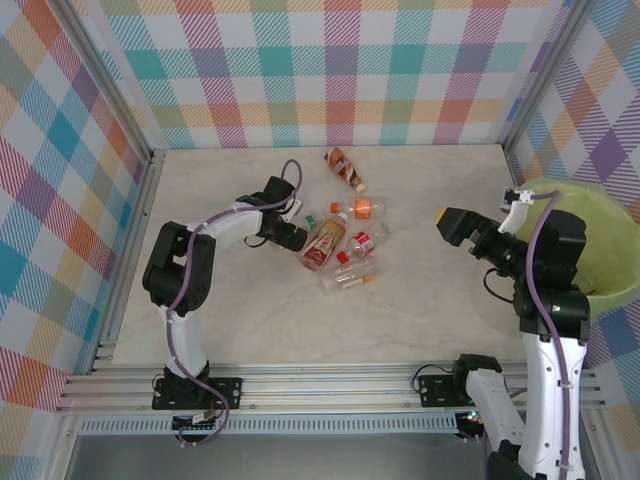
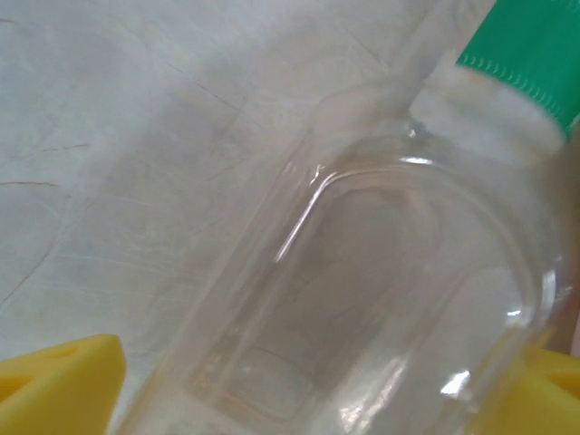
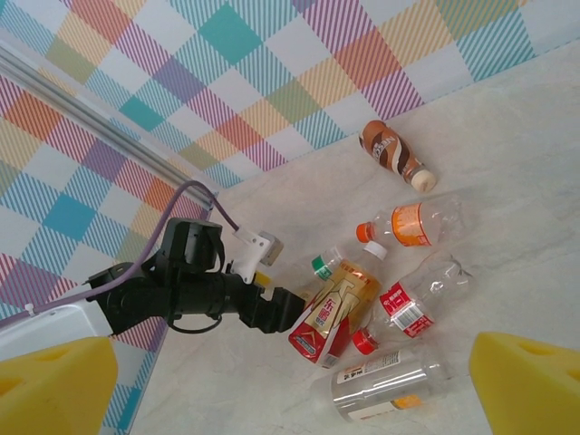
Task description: Put the plastic bottles in the bin
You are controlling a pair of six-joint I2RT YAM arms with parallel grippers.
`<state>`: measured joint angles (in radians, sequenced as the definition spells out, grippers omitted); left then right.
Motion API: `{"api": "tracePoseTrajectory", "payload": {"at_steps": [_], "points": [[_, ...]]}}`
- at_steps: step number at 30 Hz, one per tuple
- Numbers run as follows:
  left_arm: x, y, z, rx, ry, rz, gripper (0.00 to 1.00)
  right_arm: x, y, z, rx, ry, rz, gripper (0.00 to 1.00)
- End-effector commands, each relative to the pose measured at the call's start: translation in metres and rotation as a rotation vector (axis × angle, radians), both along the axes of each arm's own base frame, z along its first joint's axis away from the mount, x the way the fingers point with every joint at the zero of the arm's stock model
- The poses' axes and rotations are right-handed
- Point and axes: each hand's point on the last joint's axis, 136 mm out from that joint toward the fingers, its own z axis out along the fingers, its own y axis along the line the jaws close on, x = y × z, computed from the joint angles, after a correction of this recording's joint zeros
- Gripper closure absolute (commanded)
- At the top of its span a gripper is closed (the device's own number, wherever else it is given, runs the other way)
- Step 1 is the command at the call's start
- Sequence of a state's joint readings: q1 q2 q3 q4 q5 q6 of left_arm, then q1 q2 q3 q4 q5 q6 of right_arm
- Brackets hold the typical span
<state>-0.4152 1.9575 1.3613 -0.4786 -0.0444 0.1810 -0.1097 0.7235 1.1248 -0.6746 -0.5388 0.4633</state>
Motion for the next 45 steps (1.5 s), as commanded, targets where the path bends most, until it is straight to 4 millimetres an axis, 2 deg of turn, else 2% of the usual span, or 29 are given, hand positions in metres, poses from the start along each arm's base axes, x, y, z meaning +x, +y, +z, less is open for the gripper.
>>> {"api": "tracePoseTrajectory", "payload": {"at_steps": [1, 6, 11, 15, 21, 23, 27, 31, 35, 40, 45], "points": [[-0.005, 0.004, -0.005, -0.001, 0.046, -0.035, 0.16, -0.005, 0.002, 0.008, -0.01, -0.028, 0.009, 0.01], [-0.016, 0.008, -0.005, -0.014, 0.025, -0.028, 0.36, -0.007, 0.014, 0.012, 0.023, -0.042, 0.086, 0.0], [-0.021, 0.015, 0.013, -0.056, -0.055, 0.041, 0.51, -0.009, 0.028, 0.012, 0.058, -0.055, 0.17, 0.0], [-0.021, 0.018, 0.029, -0.099, -0.13, 0.099, 0.62, -0.006, 0.041, 0.002, 0.064, -0.032, 0.217, 0.0], [-0.034, 0.012, 0.055, -0.202, -0.161, 0.123, 0.99, 0.009, 0.076, -0.025, 0.017, 0.025, 0.297, 0.0], [-0.033, 0.008, 0.074, -0.277, -0.206, 0.153, 1.0, 0.013, 0.09, -0.032, -0.015, 0.03, 0.326, 0.0], [-0.05, -0.014, 0.111, -0.46, -0.218, 0.126, 1.0, 0.027, 0.11, -0.039, -0.09, -0.012, 0.306, 0.0], [-0.076, -0.04, 0.154, -0.668, -0.23, 0.038, 1.0, 0.036, 0.135, -0.04, -0.12, -0.051, 0.32, 0.0], [-0.1, -0.058, 0.186, -0.861, -0.218, -0.011, 1.0, 0.042, 0.161, -0.043, -0.118, -0.06, 0.362, 0.0], [-0.133, -0.085, 0.212, -1.091, -0.141, -0.119, 1.0, 0.044, 0.195, -0.042, -0.05, -0.034, 0.471, 0.0], [-0.155, -0.102, 0.226, -1.142, -0.121, -0.225, 1.0, 0.054, 0.215, -0.029, 0.091, -0.057, 0.475, 0.0]]}}
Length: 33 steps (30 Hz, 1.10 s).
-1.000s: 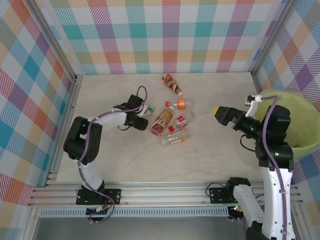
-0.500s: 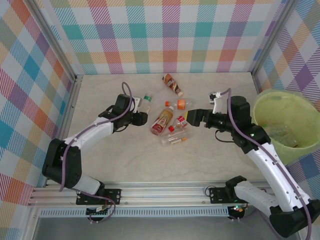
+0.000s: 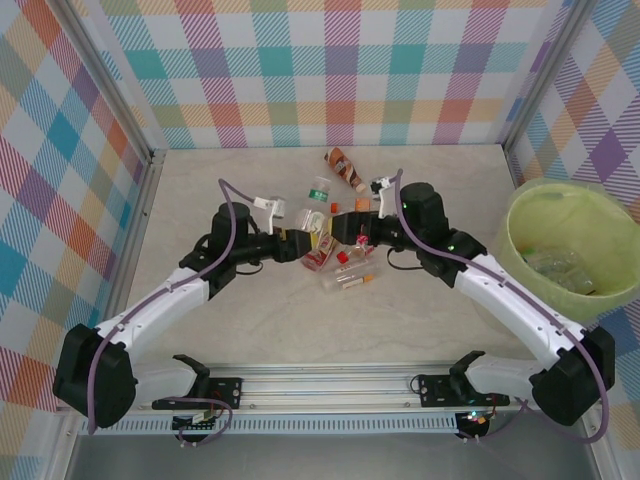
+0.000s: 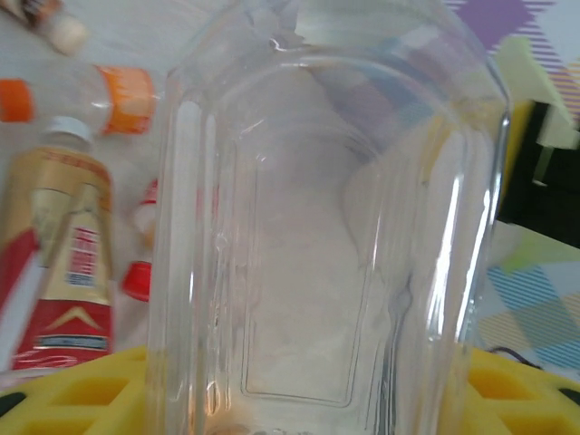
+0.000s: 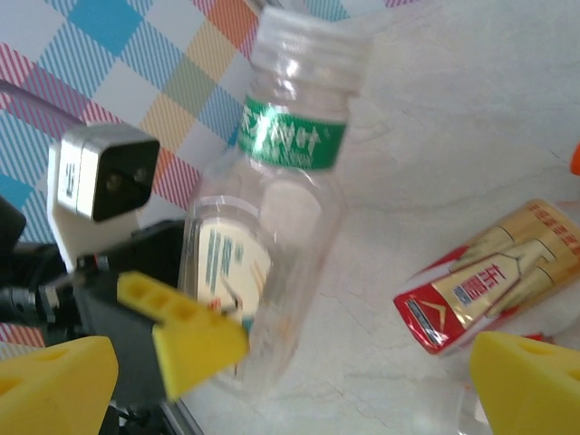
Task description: Put the plastic bottles in the bin
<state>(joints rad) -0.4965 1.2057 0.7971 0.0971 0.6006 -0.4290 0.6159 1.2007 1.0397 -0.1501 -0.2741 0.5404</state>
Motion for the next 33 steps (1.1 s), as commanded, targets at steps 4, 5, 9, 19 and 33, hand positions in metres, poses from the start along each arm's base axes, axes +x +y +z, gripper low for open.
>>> {"api": "tracePoseTrajectory", "payload": {"at_steps": [4, 5, 9, 19, 33], "points": [[-0.028, -0.025, 0.043, -0.137, -0.098, -0.153, 1.0, 0.018, 0.013, 0.042, 0.172, -0.089, -0.076, 0.0], [-0.03, -0.028, 0.044, -0.142, -0.1, -0.169, 1.0, 0.023, 0.009, 0.04, 0.168, -0.082, -0.115, 0.0], [-0.036, -0.041, 0.042, -0.143, -0.093, -0.216, 1.0, 0.032, 0.005, 0.041, 0.174, -0.074, -0.168, 0.0], [-0.037, -0.056, 0.041, -0.133, -0.103, -0.233, 1.0, 0.029, 0.001, 0.036, 0.105, -0.071, -0.169, 0.43], [-0.038, -0.053, 0.046, -0.166, -0.117, -0.207, 0.01, 0.016, -0.027, 0.037, 0.077, -0.117, -0.243, 0.7]]}}
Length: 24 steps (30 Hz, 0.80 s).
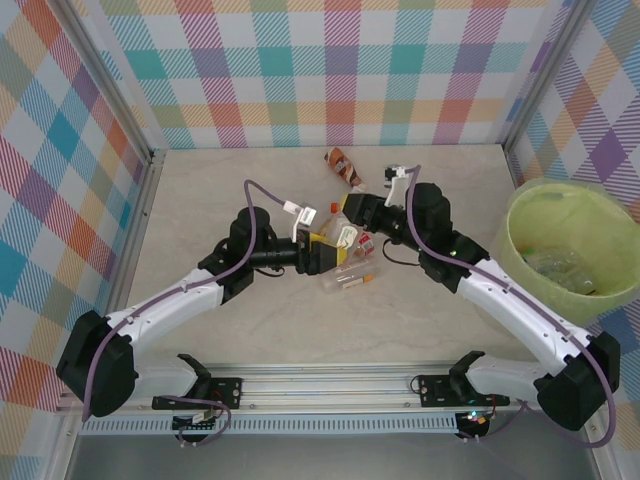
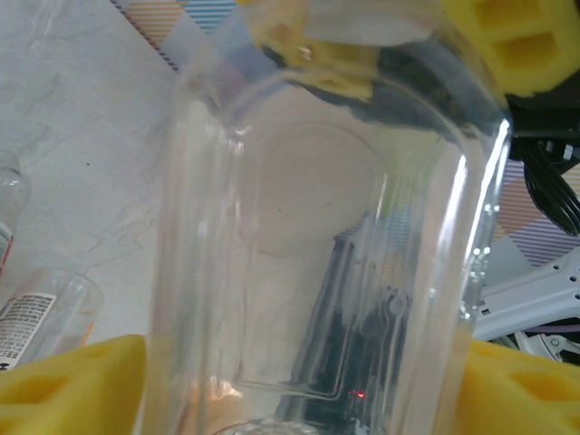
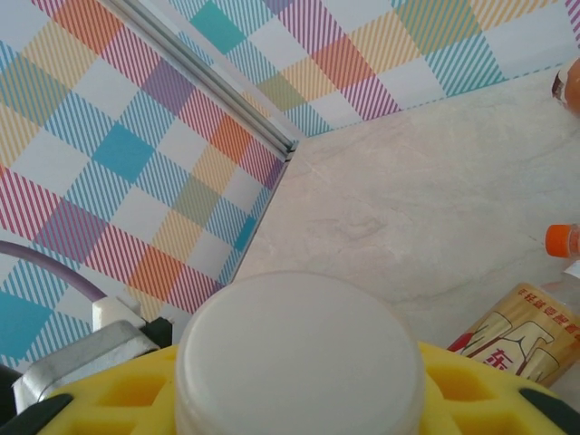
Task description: Put the plastic bottles in the bin
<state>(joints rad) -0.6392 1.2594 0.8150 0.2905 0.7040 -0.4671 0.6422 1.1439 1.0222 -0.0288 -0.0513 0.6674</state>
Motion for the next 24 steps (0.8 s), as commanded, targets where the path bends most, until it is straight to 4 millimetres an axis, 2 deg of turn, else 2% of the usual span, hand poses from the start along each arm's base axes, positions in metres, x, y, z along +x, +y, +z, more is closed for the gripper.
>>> {"api": "tracePoseTrajectory", "payload": {"at_steps": [1, 6, 15, 18, 24], "points": [[0.002, 0.004, 0.018, -0.056, -0.044, 0.035, 0.0, -0.004, -0.012, -0.001, -0.046, -0.041, -0.035, 0.71], [0.02, 0.02, 0.012, -0.025, -0.073, 0.195, 0.0, -0.006, -0.033, -0.001, -0.11, -0.067, -0.112, 0.75], [0.045, 0.043, -0.016, 0.105, -0.039, 0.391, 0.0, -0.019, -0.086, 0.022, -0.203, -0.18, -0.283, 0.9], [0.051, 0.046, -0.02, 0.119, -0.025, 0.429, 0.0, -0.026, -0.101, 0.034, -0.223, -0.229, -0.327, 1.0], [0.061, 0.046, -0.034, 0.14, 0.017, 0.467, 0.0, -0.042, -0.137, 0.07, -0.277, -0.36, -0.433, 1.0]]}}
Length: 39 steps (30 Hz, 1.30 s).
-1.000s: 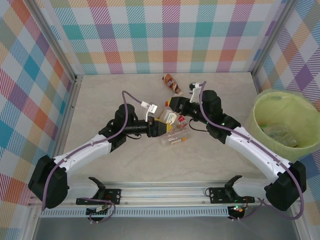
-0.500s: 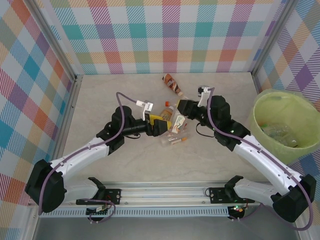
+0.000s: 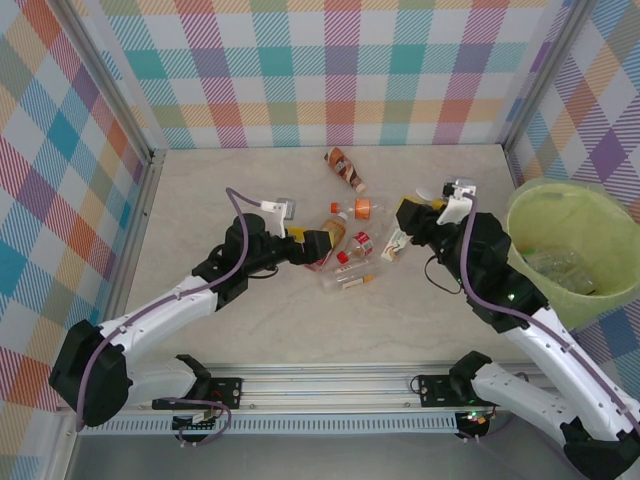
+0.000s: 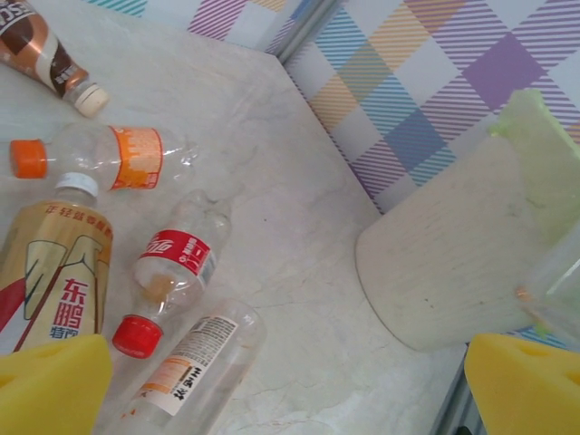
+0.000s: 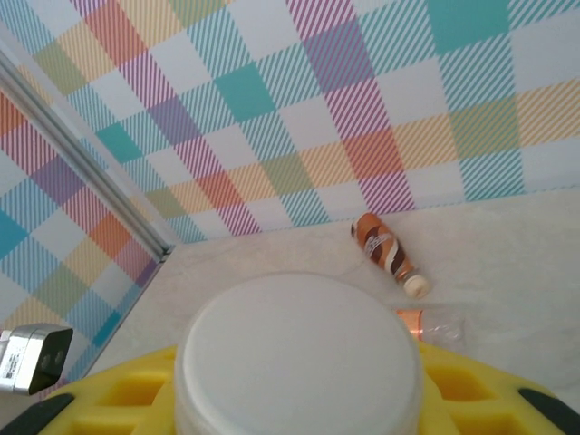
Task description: Put the plastic bottles in the bin
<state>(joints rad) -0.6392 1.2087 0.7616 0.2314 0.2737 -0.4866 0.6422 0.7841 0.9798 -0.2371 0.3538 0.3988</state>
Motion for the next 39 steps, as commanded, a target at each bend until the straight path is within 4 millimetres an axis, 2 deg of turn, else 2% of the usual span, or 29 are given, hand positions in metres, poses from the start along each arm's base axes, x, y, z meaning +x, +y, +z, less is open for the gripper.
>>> {"api": "tracePoseTrajectory", "payload": {"at_steps": [1, 12, 20, 24, 27, 30, 32, 35, 39], "points": [[0.011, 0.004, -0.009, 0.021, 0.026, 0.055, 0.0, -0.008, -0.03, 0.028, -0.076, -0.108, -0.112, 1.0], [0.015, 0.003, -0.018, 0.028, 0.038, 0.068, 0.0, -0.052, -0.103, 0.131, -0.216, -0.486, -0.379, 1.0], [0.018, 0.0, -0.025, 0.03, 0.065, 0.068, 0.0, -0.078, -0.156, 0.172, -0.409, -0.567, -0.654, 1.0], [0.019, -0.003, -0.027, 0.021, 0.077, 0.059, 0.0, -0.094, -0.179, 0.189, -0.429, -0.587, -0.769, 1.0], [0.019, -0.004, -0.028, 0.016, 0.084, 0.058, 0.0, -0.09, -0.188, 0.188, -0.499, -0.51, -0.823, 1.0], [0.019, -0.004, -0.029, 0.005, 0.089, 0.062, 0.0, -0.062, -0.184, 0.172, -0.623, -0.395, -0.853, 1.0], [0.019, -0.005, -0.029, 0.0, 0.092, 0.061, 0.0, -0.042, -0.186, 0.158, -0.638, -0.302, -0.863, 1.0], [0.017, -0.004, -0.029, 0.001, 0.096, 0.057, 0.0, -0.022, -0.199, 0.136, -0.584, -0.174, -0.865, 1.0], [0.013, 0.002, -0.03, 0.003, 0.089, 0.075, 0.0, -0.007, -0.224, 0.109, -0.55, -0.062, -0.909, 1.0]]}}
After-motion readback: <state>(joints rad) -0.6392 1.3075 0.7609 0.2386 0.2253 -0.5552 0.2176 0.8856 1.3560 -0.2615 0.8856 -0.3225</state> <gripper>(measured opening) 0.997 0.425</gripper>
